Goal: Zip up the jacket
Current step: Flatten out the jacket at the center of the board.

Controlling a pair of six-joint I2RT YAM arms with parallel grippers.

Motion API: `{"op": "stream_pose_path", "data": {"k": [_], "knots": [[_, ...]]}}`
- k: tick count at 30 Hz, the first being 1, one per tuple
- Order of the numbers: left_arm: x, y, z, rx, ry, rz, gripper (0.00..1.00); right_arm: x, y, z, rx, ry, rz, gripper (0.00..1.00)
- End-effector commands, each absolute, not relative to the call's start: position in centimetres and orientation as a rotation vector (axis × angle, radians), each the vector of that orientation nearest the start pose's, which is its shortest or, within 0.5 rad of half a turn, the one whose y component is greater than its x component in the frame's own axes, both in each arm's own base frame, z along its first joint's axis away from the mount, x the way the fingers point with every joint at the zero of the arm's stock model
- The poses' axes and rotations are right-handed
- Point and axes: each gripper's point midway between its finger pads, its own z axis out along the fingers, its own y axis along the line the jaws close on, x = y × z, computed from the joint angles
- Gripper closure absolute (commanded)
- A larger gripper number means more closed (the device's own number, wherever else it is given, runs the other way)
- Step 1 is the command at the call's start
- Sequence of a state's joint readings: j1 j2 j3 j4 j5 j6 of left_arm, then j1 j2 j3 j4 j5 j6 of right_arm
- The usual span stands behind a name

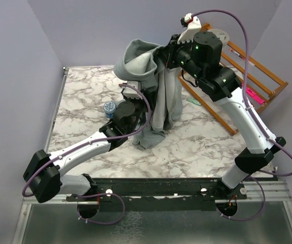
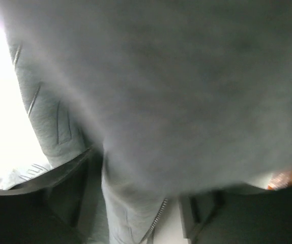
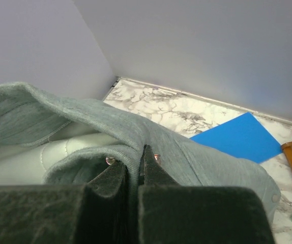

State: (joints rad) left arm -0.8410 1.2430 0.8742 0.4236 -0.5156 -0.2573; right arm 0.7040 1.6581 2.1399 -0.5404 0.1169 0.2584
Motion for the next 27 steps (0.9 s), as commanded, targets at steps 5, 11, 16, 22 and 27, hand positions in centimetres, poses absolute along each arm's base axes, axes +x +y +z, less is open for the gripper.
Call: {"op": "stream_pose_path", "data": {"k": [5,11,16,22,27], "knots": [[34.1,-24.5,36.1,-0.013,1.433,-0.463,0.81,34.2,27.8,53.8,-0.231,1.469,0.700,1.00],[34.1,-19.5,41.8,-0.013,1.435,-0.372,1.00,33.2,23.2,56.5,-0.163,1.373,0.533,1.00],[34.3,-17.2,48.7,0.033,1.356,-0.352,1.00,31.3,21.3,58.0,-0.190,1.348,0.502,1.00],[35.4,-16.3,52.9,0.098,1.349,-0.282,1.00,29.1,20.3,56.4,-0.252,1.429,0.504,1.00],[37.2,-15.4,55.2,0.097,1.354,-0.242,1.00,28.4,19.2,54.3,-0.271,1.519,0.448,1.00]]}}
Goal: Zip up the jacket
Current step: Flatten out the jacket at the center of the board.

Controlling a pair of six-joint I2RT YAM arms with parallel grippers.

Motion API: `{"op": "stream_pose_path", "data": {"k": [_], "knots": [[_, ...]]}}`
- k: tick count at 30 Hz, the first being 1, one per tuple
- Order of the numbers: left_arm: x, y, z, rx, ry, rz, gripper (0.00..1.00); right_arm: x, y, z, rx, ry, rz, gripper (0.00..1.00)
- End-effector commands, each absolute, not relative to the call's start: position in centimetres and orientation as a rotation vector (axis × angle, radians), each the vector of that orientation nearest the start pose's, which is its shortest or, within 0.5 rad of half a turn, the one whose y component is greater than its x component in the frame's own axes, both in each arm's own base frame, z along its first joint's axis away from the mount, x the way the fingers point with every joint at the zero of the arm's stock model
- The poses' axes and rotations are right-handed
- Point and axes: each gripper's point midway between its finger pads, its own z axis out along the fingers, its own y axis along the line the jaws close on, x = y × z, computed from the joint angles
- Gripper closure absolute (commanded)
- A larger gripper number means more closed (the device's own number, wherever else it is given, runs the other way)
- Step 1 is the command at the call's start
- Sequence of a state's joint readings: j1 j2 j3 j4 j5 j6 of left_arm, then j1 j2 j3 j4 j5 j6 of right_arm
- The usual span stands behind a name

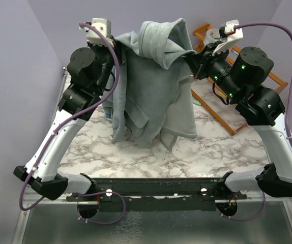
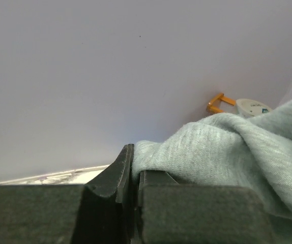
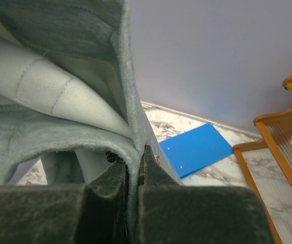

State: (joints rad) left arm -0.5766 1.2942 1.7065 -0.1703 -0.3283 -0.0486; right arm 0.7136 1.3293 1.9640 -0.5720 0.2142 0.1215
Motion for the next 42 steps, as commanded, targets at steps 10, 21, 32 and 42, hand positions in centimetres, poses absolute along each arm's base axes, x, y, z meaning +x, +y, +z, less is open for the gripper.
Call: {"op": "stream_pose_path", "data": {"k": [10,21,32,42], "knots": [[38.9,-18.5,55.9,0.258,1.380,-0.345,1.00,25.5,17.2,55.8,-0.284,1.506,0.472,1.00],[45.7,-13.4,44.7,0.138,1.646,-0.291,1.00,29.9,22.3,42.6,-0.373,1.843,0.440,1.00],[56.3,-8.9,27.1,-0.024,1.955,-0.321,0.92,40.8,32.2,26.2,-0.420,1.980,0.488,0.83],[54.0,-6.8,24.2,-0.130,2.003,-0.361,0.16,39.0,31.8,24.6,-0.540,2.018,0.605,0.40]]}}
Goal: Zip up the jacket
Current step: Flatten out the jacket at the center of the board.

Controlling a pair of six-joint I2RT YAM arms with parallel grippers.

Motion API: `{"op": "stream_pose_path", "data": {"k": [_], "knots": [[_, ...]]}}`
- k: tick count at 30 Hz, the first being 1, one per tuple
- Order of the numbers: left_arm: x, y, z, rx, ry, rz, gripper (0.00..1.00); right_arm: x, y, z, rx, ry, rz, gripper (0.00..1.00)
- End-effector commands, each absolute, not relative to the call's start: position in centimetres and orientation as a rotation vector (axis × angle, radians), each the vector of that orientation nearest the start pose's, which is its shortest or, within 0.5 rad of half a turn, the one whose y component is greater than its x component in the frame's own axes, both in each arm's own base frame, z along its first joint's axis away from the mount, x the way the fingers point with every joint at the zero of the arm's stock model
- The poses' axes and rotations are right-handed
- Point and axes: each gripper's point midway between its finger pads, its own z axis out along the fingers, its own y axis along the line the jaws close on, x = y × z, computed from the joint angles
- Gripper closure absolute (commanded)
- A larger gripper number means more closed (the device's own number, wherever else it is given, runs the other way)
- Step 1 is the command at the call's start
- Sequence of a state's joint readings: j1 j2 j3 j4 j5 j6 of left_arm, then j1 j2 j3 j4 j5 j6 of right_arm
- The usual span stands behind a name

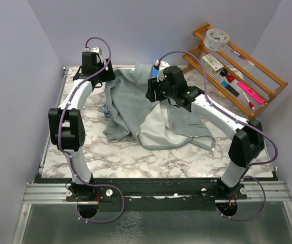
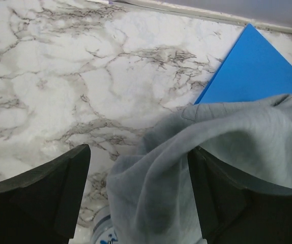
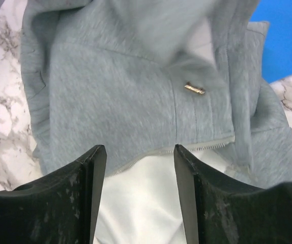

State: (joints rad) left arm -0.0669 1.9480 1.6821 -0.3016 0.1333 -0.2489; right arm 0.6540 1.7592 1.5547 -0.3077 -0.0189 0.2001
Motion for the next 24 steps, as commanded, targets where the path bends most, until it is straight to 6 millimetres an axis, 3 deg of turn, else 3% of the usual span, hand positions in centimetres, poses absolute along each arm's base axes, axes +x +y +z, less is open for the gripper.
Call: {"op": "stream_pose_path", "data": {"k": [1,6,9,15,19,24], "knots": [[53.3,-6.5,24.6,-0.140,1.996,-0.357,0.13,38.7,31.1,24.5,-0.534,2.022,0.590,0.39],[49.0,-5.5,26.3,-0.217,1.948,-0.343,0.07,37.9,25.9,23.2,-0.439,2.086,0.455,0.37],[45.9,-6.0,26.8,-0.278,1.935,-0.418,0.06,36.6,24.3,21.8,-0.429,2.155,0.443,0.36],[37.8,-10.5,23.2,-0.288,1.999,-0.574,0.05,34.3,22.7,18.7,-0.323,2.223,0.457,0.37],[33.2,-13.8,20.4,-0.267,2.036,-0.609,0.05,34.2,25.2,17.9,-0.276,2.223,0.644,0.37],[30.0,-14.7,17.6,-0.358,2.034,-0.701,0.05,35.8,28.7,17.5,-0.214,2.197,0.836,0.36]]}}
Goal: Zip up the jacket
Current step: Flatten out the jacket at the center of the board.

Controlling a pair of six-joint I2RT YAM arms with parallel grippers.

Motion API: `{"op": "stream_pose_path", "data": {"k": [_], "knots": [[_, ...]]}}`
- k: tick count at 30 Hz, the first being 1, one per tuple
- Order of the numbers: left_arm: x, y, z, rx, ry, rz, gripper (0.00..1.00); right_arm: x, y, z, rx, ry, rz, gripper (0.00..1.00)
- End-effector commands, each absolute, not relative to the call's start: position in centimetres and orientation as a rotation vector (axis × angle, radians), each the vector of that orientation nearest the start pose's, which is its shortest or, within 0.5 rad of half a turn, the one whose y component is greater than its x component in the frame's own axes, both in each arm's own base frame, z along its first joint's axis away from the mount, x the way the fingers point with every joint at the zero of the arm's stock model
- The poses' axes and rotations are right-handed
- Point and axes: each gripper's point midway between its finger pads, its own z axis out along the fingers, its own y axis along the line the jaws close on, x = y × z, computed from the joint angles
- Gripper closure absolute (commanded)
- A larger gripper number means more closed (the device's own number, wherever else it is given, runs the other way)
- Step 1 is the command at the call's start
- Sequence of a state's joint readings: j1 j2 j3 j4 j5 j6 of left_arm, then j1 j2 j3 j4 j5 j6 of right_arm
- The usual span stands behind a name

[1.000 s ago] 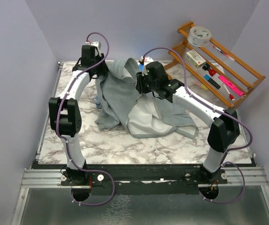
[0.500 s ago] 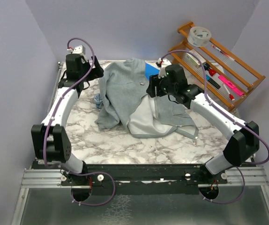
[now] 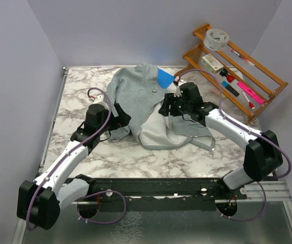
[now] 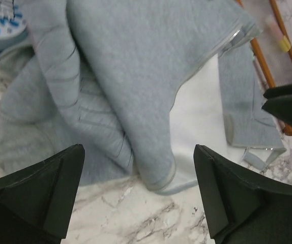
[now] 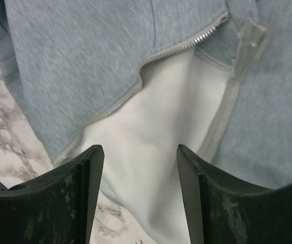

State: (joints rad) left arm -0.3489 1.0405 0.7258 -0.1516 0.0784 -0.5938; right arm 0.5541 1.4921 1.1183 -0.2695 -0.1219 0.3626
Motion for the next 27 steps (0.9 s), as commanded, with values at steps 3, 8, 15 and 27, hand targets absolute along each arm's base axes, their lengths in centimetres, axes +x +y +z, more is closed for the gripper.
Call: {"op": "stream_pose_path", "data": {"k": [3,8,15,27], "knots": [[29.0,-14.4,17.5,-0.369,2.016,-0.715,0.05,38.1,28.8,16.4,-0.107,2.214,0.774,0.35],[28.3,-14.3,18.0,-0.346,2.005,-0.726,0.05,41.5,28.8,15.5,0.048,2.208,0.728,0.32],[27.7,-14.5,17.9,-0.333,2.003,-0.752,0.05,44.7,28.6,13.9,0.223,2.213,0.751,0.32],[27.1,-14.3,17.1,-0.339,2.018,-0.748,0.05,47.4,30.0,14.1,0.234,2.160,0.866,0.49]]}}
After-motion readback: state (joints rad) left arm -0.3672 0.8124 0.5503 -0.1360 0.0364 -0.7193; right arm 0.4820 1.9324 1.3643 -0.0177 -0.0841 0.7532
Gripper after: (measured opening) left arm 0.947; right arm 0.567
